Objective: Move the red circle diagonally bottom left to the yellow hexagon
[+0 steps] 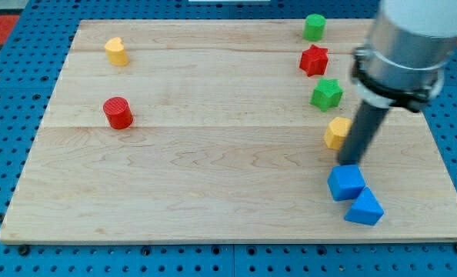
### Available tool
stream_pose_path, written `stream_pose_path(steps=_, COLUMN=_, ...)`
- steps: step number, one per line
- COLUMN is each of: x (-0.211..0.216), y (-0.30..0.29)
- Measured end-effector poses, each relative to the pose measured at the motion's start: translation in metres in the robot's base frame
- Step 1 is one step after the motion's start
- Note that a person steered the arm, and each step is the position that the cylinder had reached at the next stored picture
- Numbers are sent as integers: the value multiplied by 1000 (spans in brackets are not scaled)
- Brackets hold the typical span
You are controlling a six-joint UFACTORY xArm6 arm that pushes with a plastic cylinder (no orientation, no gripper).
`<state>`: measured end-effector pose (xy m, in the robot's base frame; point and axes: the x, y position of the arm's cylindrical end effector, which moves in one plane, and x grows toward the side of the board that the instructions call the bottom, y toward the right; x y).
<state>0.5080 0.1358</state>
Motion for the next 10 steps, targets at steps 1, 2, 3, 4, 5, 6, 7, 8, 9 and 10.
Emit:
stream_pose_path(steps=1, x=-8, y=-83)
stream_pose_path(steps=2, x=-16, y=-179)
stream_pose_path(steps=3, x=-18, y=-265)
stream_pose_path(steps=4, x=-44, y=-339)
stream_pose_path(steps=5, x=-93, y=-374)
stream_pose_path(steps=6, x=-109, y=-260)
stream_pose_path(steps=7, x=-106, y=-220)
stream_pose_path(steps=8, x=-106, y=-302)
stream_pose_path(steps=9, x=-73, y=-307)
stream_pose_path(steps=10, x=-58, y=-209)
